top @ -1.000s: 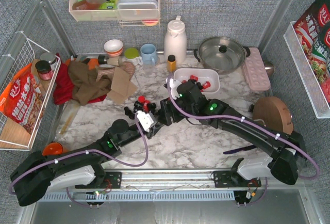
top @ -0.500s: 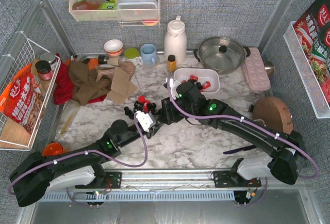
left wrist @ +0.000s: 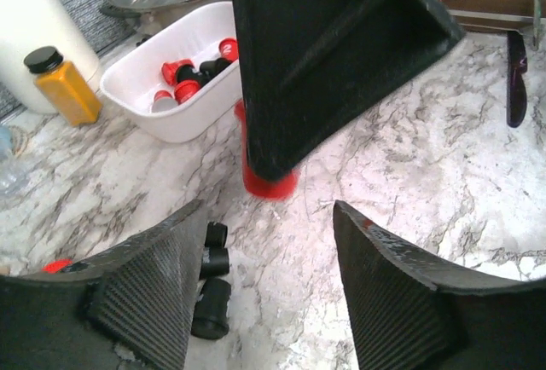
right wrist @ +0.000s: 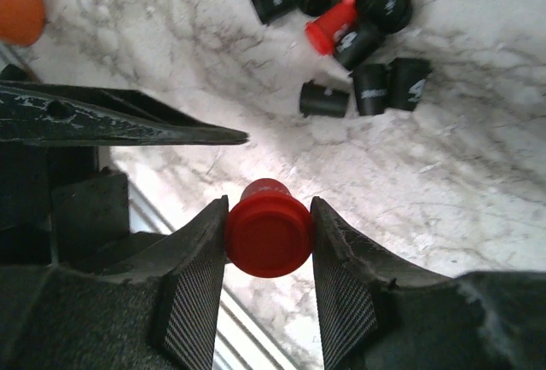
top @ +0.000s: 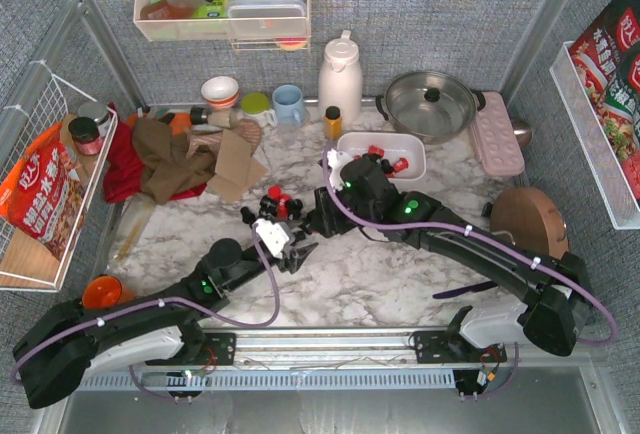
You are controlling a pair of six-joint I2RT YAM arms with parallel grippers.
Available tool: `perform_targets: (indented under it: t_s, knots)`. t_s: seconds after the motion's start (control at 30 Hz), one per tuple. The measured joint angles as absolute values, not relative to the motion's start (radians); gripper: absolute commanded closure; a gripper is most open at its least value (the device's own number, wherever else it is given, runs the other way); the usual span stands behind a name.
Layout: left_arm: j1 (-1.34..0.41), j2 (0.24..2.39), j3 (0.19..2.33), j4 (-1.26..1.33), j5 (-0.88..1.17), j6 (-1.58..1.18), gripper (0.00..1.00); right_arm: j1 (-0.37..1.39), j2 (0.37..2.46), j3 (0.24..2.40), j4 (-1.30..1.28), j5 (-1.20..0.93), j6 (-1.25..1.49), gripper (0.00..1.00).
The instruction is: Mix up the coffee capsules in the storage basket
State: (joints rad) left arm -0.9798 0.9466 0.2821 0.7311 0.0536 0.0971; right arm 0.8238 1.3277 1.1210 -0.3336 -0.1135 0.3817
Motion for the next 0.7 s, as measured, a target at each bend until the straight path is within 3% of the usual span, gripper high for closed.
perform_targets:
  t_s: [0.23,0.5,0.7]
  knots:
    - [-0.980,0.894,0.230,0.703,-0.067,0.020,0.26,0.776,1.368,1.169,-0.331,0.116,0.265,0.62]
    - [-0.980,0.935,0.230,0.608,-0.326,-0.148,0.22,0.553,1.586,1.269,-0.273,0.318,0.135,0.62]
    - [-0.979,1.071,0.300,0.518,-0.427,-0.251,0.17,0.423,1.744,1.366,-0.258,0.345,0.122,0.48]
